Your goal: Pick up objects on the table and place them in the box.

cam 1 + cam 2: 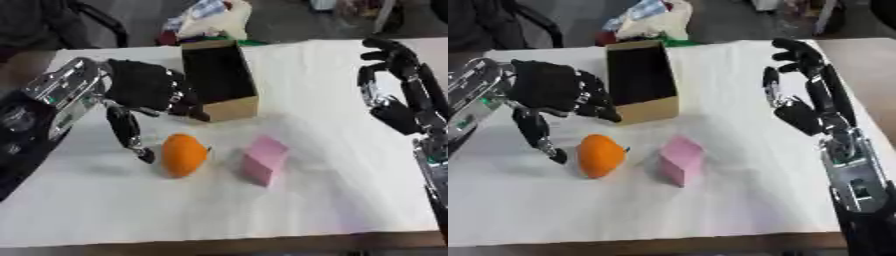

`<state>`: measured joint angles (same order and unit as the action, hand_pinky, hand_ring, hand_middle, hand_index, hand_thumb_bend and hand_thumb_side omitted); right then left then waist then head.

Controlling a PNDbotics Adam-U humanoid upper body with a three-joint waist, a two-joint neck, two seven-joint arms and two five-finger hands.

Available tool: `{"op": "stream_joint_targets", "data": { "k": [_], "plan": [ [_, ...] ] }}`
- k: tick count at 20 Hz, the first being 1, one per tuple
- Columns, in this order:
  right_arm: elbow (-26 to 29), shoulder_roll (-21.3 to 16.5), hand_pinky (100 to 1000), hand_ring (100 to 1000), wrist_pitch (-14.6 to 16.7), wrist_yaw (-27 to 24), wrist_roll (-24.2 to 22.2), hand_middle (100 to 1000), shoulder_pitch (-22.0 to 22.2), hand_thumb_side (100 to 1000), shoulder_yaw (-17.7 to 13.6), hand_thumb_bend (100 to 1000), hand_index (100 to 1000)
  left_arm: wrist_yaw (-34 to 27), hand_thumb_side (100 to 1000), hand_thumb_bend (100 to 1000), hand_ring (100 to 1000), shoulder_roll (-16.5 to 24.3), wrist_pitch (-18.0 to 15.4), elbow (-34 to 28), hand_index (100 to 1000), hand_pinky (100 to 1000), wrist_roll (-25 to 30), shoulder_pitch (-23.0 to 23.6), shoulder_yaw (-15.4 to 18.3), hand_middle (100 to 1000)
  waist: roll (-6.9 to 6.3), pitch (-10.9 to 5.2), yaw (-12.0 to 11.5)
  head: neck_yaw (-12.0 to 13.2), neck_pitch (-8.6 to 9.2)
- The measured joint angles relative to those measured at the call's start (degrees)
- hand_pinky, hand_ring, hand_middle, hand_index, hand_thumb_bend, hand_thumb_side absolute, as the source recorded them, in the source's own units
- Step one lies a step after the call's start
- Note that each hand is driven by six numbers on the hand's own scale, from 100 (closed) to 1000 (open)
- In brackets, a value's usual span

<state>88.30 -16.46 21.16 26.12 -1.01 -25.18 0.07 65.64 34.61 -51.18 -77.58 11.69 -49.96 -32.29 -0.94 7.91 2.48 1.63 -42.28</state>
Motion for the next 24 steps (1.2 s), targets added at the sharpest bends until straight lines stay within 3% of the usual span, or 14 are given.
{"op": "stream_joint_targets", "data": {
  "k": [12, 24],
  "plan": [
    [0.00, 0.00, 701, 794, 0.00, -0.02, 0.00, 844, 0.01, 706, 0.01, 100, 919, 4.94, 367, 574, 787, -2.00, -0.79, 3.72, 971, 795, -3.34, 0.02, -1.02, 763, -0.01, 0.00, 0.27, -0.02, 0.00],
    [0.00, 0.00, 701, 794, 0.00, -0.06, 0.00, 844, 0.02, 710, 0.01, 100, 919, 8.07, 378, 560, 778, -3.87, -0.78, 6.07, 952, 786, -4.77, -0.05, -1.27, 752, 0.02, 0.06, 0.41, -0.03, -0.01]
  ]
}}
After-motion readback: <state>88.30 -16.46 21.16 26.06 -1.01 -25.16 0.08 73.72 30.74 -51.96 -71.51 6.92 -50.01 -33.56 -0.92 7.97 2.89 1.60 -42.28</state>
